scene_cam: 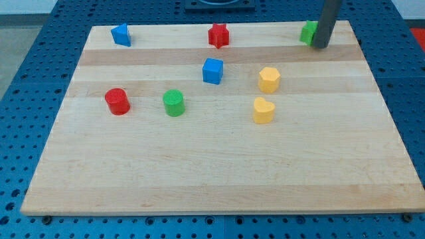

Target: Move the yellow hexagon to the blue cube

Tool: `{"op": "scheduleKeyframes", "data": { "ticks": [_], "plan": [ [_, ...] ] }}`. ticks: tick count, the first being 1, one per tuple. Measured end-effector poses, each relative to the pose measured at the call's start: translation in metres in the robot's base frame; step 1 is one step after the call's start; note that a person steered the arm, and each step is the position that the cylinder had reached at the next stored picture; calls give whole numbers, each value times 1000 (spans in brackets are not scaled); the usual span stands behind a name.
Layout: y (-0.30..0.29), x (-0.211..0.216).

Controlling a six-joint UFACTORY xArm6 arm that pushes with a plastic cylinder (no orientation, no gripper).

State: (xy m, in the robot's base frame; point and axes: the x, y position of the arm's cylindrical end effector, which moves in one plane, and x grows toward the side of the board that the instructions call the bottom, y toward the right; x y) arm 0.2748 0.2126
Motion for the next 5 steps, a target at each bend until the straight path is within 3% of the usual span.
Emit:
{"op": "scheduleKeyframes", "data": {
  "ticks": [3,5],
  "plan": [
    [-35,87],
    [-100,106]
  ]
}}
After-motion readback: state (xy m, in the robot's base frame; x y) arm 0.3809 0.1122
